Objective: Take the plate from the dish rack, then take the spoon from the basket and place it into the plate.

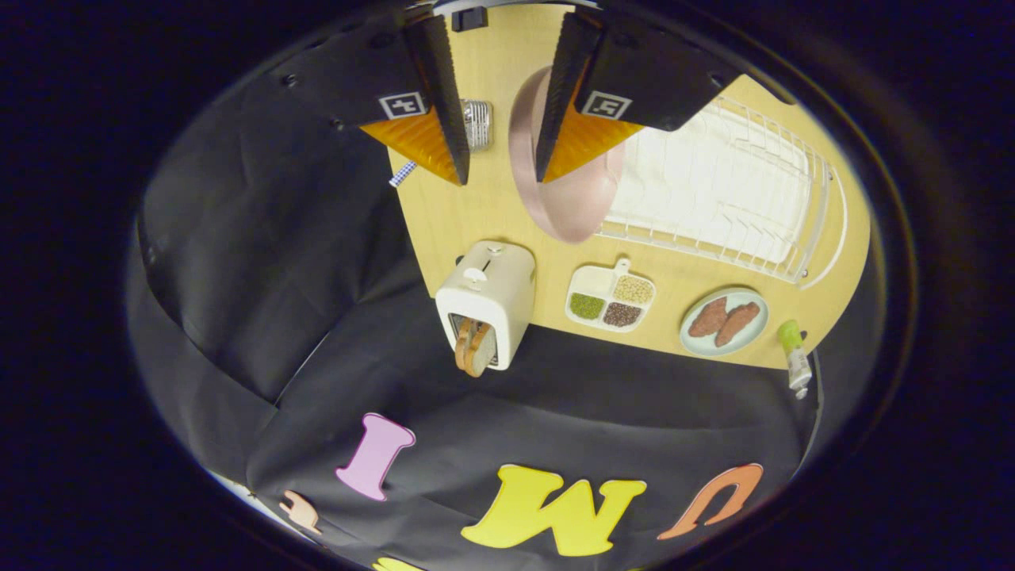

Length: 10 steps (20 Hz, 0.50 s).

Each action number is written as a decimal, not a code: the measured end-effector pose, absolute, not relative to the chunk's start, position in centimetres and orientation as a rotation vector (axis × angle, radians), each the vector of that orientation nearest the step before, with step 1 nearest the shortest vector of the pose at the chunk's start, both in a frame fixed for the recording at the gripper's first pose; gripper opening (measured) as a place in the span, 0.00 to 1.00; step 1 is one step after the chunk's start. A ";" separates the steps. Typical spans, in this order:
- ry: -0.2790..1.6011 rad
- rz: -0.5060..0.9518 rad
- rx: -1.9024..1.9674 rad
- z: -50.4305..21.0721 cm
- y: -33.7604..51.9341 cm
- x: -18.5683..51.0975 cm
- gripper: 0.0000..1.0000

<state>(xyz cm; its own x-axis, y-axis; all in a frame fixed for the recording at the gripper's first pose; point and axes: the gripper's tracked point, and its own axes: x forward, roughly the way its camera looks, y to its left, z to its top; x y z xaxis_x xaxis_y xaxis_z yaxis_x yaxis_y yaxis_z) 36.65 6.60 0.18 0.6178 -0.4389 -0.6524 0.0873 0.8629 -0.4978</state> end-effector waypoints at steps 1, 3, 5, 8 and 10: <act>0.880 -0.334 -0.458 -0.1 6.7 36.6 0.46; 0.931 -0.392 -0.493 -0.9 6.5 36.5 0.26; 0.969 -0.444 -0.528 -1.7 6.0 36.3 0.21; 0.974 -0.465 -0.592 -1.8 6.2 36.2 0.18; 0.973 -0.471 -0.594 -1.5 6.6 35.7 0.19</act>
